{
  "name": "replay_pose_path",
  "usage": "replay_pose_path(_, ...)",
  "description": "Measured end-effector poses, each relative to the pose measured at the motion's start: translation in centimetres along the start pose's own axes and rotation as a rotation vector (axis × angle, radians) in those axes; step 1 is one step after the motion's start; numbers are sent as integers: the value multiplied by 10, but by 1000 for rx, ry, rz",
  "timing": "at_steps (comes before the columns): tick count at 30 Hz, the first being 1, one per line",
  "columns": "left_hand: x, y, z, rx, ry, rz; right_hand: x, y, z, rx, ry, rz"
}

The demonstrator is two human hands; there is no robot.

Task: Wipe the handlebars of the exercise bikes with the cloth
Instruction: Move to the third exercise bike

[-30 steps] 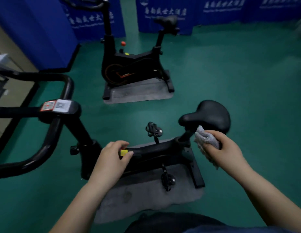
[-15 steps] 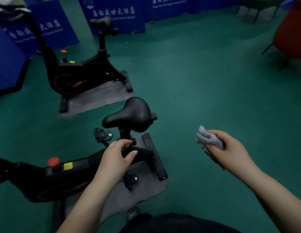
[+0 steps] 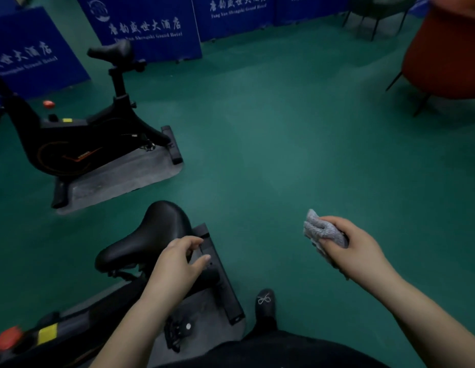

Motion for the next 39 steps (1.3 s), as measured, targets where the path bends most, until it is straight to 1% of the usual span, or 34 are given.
replay_pose_path(4, -7, 84, 5, 13, -14, 14, -14, 66, -42, -17, -29, 6)
replay_pose_path(10, -40, 190, 15, 51, -18, 69, -24, 156, -103, -57, -26, 17)
replay_pose_path(14, -60, 239, 5, -2, -23, 121, -11, 220, -139, -86, -53, -41)
replay_pose_path(17, -70, 271, -13, -73, -22, 169, 5, 277, -165, -108, -65, -99)
replay_pose_path(22, -86, 328, -48, -242, -29, 269, 38, 382, -218, -168, -106, -222)
replay_pose_path(25, -106, 361, -61, -342, -30, 338, 59, 441, -262, -216, -143, -304)
replay_pose_path(28, -131, 387, -69, -400, -24, 414, 84, 486, -315, -270, -155, -371)
replay_pose_path(33, -169, 401, -97, -517, -12, 502, 145, 527, -392, -359, -197, -503)
replay_pose_path(39, -188, 410, -167, -677, -67, 542, 239, 555, -451, -407, -258, -647)
Point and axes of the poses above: each hand's wrist, its own y-axis towards the middle knuckle, its own x-axis out of the palm, z = x × y, the point moved 9 cm from there along y, towards the middle knuckle, and after that the axes turned 11 degrees about x, right-handed, at the moved point
